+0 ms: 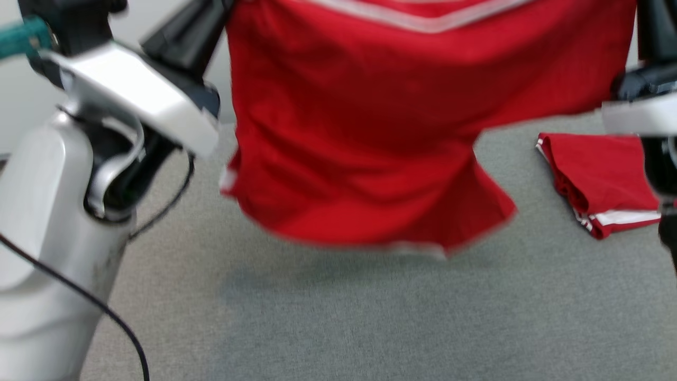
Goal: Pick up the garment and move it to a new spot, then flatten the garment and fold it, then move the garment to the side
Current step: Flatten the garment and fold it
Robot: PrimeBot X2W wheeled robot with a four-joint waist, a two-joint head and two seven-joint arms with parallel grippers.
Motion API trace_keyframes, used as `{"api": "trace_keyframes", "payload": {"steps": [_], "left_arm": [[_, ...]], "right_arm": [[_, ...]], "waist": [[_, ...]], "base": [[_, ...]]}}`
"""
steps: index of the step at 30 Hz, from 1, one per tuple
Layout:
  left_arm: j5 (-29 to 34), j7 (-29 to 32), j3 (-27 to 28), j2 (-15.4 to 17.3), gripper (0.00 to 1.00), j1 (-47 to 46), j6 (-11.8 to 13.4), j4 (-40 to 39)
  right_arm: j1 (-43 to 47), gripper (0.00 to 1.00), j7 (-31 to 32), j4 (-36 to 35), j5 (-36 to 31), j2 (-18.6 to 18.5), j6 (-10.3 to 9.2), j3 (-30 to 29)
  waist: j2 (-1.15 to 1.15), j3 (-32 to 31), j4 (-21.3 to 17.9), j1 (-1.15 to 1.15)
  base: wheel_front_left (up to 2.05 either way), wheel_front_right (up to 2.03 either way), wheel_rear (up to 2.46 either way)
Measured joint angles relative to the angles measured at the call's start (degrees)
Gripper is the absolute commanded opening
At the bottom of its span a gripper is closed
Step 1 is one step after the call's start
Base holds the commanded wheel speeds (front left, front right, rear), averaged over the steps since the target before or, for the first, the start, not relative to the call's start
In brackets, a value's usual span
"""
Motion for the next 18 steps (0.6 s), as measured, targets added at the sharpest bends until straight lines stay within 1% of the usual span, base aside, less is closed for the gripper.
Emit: {"api": "trace_keyframes", "payload": {"steps": [3,7,9,12,13,16,18], "left_arm": [[3.2,-4.1,-1.6,-0.1,0.00,-7.3,-0.2,7.2],[8.6,-12.7,-3.7,-0.5,0.00,-18.8,-0.4,17.3],[10.9,-17.5,-4.7,-1.0,0.00,-24.3,-0.5,22.9],[14.6,-26.3,-6.3,-2.2,0.00,-33.1,-0.5,30.3],[15.9,-28.0,-6.7,-2.5,0.00,-35.5,-0.5,32.5],[18.1,-30.2,-8.4,-3.2,0.00,-40.2,-0.5,37.1],[18.3,-30.4,-9.3,-3.5,0.00,-41.7,-0.5,37.8]], "right_arm": [[-8.0,0.00,-0.1,6.7,-0.4,0.3,0.00,1.5],[-20.1,0.00,-0.2,13.3,-1.4,1.1,0.00,3.1],[-25.5,0.00,-0.2,15.7,-1.8,1.2,0.00,3.0],[-32.1,0.00,-0.2,17.3,-3.3,1.0,0.00,2.4],[-33.6,0.00,-0.2,17.3,-3.8,1.1,0.00,2.1],[-36.2,0.00,-0.2,17.0,-4.7,1.4,0.00,2.4],[-36.9,0.00,-0.2,16.6,-4.8,1.7,0.00,2.5]], "waist": [[0.00,3.2,-0.1,0.00],[0.00,8.9,-0.4,0.00],[0.00,12.0,-0.5,0.00],[0.00,17.0,-0.6,0.00],[0.00,18.7,-0.6,0.00],[0.00,23.6,-0.8,0.01],[0.00,26.8,-1.0,0.00]], "base": [[0.00,0.00,0.00],[0.00,0.00,0.00],[0.00,0.00,0.00],[0.00,0.00,0.00],[0.00,0.00,0.00],[0.00,0.00,0.00],[0.00,0.00,0.00]]}}
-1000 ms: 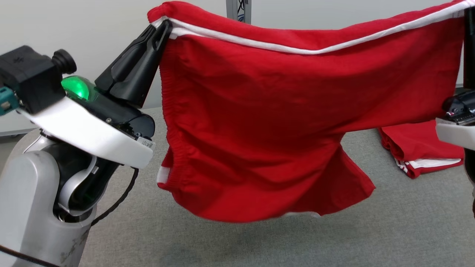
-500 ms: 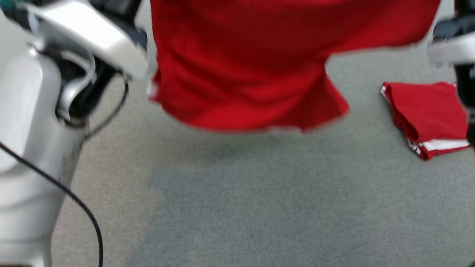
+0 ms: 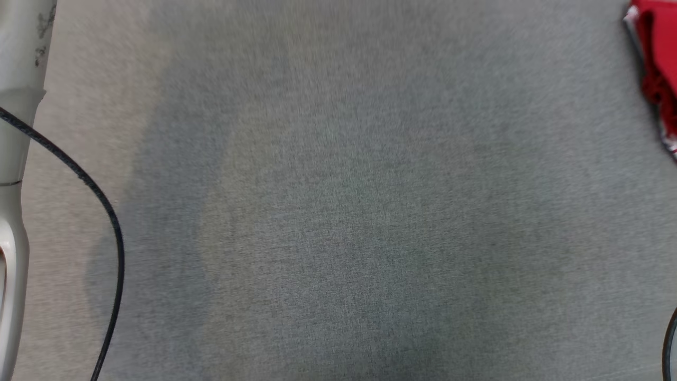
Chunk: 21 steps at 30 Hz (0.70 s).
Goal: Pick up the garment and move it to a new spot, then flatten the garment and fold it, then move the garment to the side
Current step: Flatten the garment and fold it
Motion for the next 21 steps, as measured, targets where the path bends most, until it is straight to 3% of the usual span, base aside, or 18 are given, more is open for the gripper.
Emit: {"api": "trace_keyframes", "payload": {"steps": [4,9,14,15,21], "left_arm": [[-0.1,-0.1,-2.0,0.9,0.00,1.1,0.0,-2.7],[-2.7,-0.1,-5.2,1.6,0.00,10.8,-0.1,-8.6],[-5.9,-0.1,-9.0,4.0,0.00,23.2,-0.2,-16.6],[-5.9,-0.1,-9.0,4.0,0.00,23.2,-0.2,-16.6],[-6.9,-0.1,-10.2,8.6,0.00,41.3,-0.2,-24.3]], "right_arm": [[1.0,0.00,0.0,-2.4,0.3,-0.1,0.00,-0.5],[10.6,0.00,0.0,-7.3,0.4,-2.0,0.01,-0.5],[25.5,0.00,0.0,-14.5,1.4,-5.5,0.00,-2.2],[25.5,0.00,0.0,-14.5,1.4,-5.5,0.00,-2.2],[45.6,0.00,0.0,-18.6,5.0,-7.5,0.00,-3.7]], "waist": [[0.00,5.9,-0.4,0.00],[0.00,9.8,-0.2,0.01],[0.00,7.3,0.6,0.01],[0.00,7.3,0.6,0.01],[0.00,2.0,1.5,0.00]], "base": [[0.00,0.00,0.00],[0.00,0.00,0.00],[0.00,0.00,0.00],[0.00,0.00,0.00],[0.00,0.00,0.00]]}}
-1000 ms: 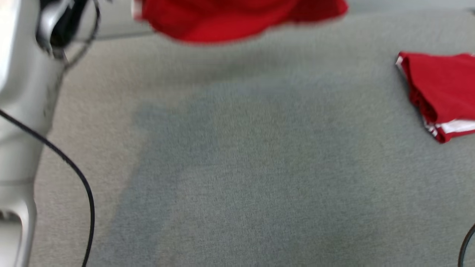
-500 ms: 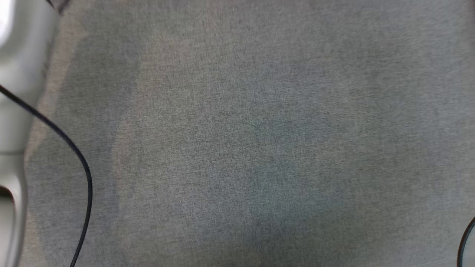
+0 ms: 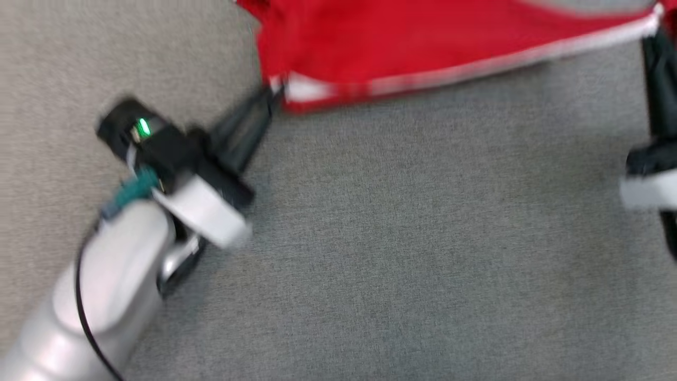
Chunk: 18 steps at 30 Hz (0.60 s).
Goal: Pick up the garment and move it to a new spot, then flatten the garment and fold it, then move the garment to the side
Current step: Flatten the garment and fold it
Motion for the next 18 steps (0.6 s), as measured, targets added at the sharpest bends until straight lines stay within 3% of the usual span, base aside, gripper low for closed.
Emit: {"api": "trace_keyframes", "payload": {"steps": [6,18], "left_arm": [[3.0,0.0,-1.8,2.8,0.00,13.8,0.1,-6.0],[2.5,0.8,-4.2,4.4,0.00,30.9,4.7,-11.8]], "right_arm": [[15.0,0.00,0.0,-3.5,2.2,0.6,0.00,-1.2],[34.4,0.00,0.0,-9.3,1.8,1.2,0.01,-5.1]], "waist": [[0.00,-5.9,0.6,0.00],[0.00,-17.7,0.8,0.00]], "base": [[0.00,0.00,0.00],[0.00,0.00,0.00]]}}
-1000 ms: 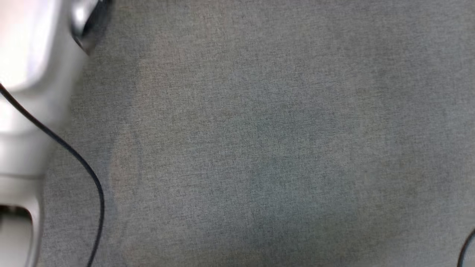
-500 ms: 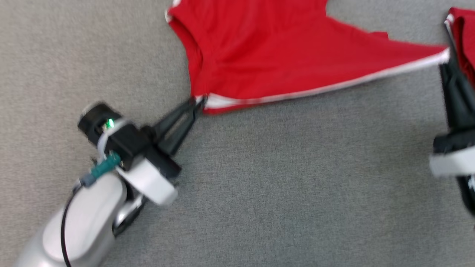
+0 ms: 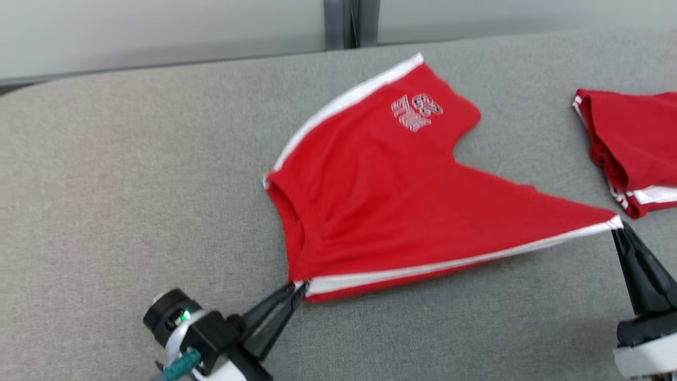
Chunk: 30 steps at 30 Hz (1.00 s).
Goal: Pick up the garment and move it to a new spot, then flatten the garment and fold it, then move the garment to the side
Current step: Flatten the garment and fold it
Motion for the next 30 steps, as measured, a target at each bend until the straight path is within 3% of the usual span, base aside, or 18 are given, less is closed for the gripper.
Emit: {"api": "trace_keyframes", "payload": {"steps": [12,15,18,23,25,30], "left_arm": [[-2.2,4.7,-2.0,2.7,0.00,9.3,4.4,-11.9],[-6.2,5.6,-1.1,0.4,0.00,9.1,4.2,-12.9],[-10.9,8.6,-1.3,-2.4,0.00,7.0,2.2,-12.4],[-18.8,11.2,1.1,-8.9,0.00,0.6,0.7,-9.1],[-22.3,12.2,2.7,-11.5,0.00,-1.4,0.7,-6.8],[-24.7,12.2,6.3,-14.0,0.00,-6.1,2.0,-1.8]], "right_arm": [[8.0,0.00,0.1,-5.2,-0.7,-2.1,0.00,-2.1],[4.2,0.00,0.9,-3.8,-1.0,-2.4,-0.01,-1.1],[-1.6,0.00,2.4,-1.4,-1.2,-3.0,0.00,1.5],[-13.1,0.00,5.2,5.7,-1.9,-3.6,-0.01,3.7],[-18.1,0.00,6.1,9.4,-2.3,-3.7,-0.01,5.2],[-31.2,0.00,6.6,19.0,-1.8,-4.4,0.00,11.6]], "waist": [[0.00,-4.3,1.2,0.00],[0.00,-3.5,1.8,0.00],[0.00,-2.0,2.4,0.00],[0.00,1.3,4.2,0.00],[0.00,2.7,5.0,0.00],[0.00,6.4,6.7,0.00]], "base": [[0.00,0.00,0.00],[0.00,0.00,0.00],[0.00,0.00,0.00],[0.00,0.00,0.00],[0.00,0.00,0.00],[0.00,0.00,0.00]]}}
